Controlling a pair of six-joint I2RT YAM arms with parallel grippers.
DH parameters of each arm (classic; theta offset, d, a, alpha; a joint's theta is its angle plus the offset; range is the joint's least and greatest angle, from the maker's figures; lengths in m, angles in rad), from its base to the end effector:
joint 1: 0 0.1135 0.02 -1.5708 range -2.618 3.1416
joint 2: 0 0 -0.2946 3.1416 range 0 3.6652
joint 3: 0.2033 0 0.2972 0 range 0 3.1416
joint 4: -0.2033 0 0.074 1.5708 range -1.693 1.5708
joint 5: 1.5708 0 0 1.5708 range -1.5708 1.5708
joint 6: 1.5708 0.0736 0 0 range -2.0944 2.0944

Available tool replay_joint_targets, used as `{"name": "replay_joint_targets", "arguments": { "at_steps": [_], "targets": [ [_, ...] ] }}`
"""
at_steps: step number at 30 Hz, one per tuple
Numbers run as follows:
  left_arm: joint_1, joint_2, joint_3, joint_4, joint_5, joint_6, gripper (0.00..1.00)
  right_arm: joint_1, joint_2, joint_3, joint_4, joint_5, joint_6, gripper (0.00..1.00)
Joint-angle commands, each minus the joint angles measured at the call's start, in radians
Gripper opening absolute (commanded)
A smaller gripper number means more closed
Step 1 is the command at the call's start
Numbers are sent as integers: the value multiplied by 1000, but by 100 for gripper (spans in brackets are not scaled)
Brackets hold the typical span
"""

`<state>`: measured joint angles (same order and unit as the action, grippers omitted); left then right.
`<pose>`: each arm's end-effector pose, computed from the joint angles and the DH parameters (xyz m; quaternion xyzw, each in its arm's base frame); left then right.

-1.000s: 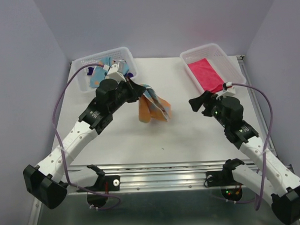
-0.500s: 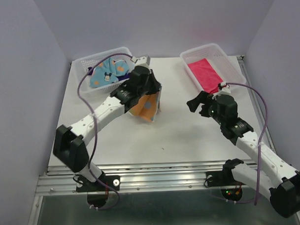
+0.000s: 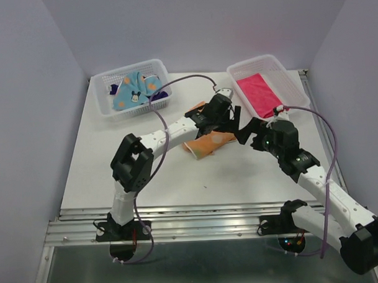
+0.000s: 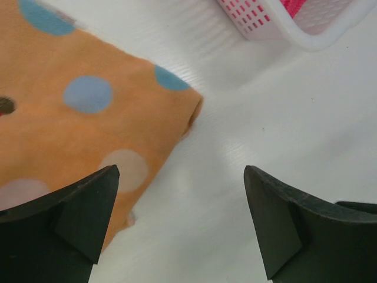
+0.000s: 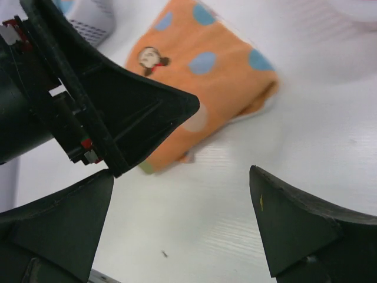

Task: Fold and stack the towels
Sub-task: Move the towel to the center of the board, then flatten out the crumpled towel

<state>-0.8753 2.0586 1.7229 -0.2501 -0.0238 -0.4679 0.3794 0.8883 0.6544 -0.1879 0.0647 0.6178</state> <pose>0.3702 -0.4408 0.2529 0.1727 0.8640 -0.2860 0.3766 0.2486 0.0940 0.2727 0.1172 0.8310 0.2359 0.4900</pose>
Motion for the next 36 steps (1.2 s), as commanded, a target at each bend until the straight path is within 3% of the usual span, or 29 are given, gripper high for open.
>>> {"name": "replay_joint_targets", "arguments": {
  "at_steps": [1, 6, 9, 12, 17, 20, 26, 28, 36],
  "targets": [
    [51, -302, -144, 57, -142, 12, 99, 15, 44, 8, -28, -55, -13, 100],
    [96, -550, -570, 187, -200, -81, 99, 114, 136, 22, -32, 13, -21, 100],
    [98, -646, -747, 245, -147, -139, 99, 130, 193, 28, 2, 67, -10, 100],
    [104, -635, -834, 311, -131, -179, 99, 130, 256, 51, 56, 121, -51, 100],
    [150, -545, -812, 337, -120, -205, 98, 127, 412, 192, 71, 297, -154, 100],
    [193, -474, -783, 356, -110, -206, 95, 119, 538, 295, 80, 261, -252, 100],
    [256, -387, -738, 377, -39, -199, 72, 93, 806, 514, 107, 184, -411, 100],
    [257, -379, -729, 377, -38, -186, 58, 76, 866, 595, 85, 173, -437, 100],
    [262, -397, -709, 327, -97, -155, 27, 69, 1125, 784, 80, 98, -501, 96]
  ]
}}
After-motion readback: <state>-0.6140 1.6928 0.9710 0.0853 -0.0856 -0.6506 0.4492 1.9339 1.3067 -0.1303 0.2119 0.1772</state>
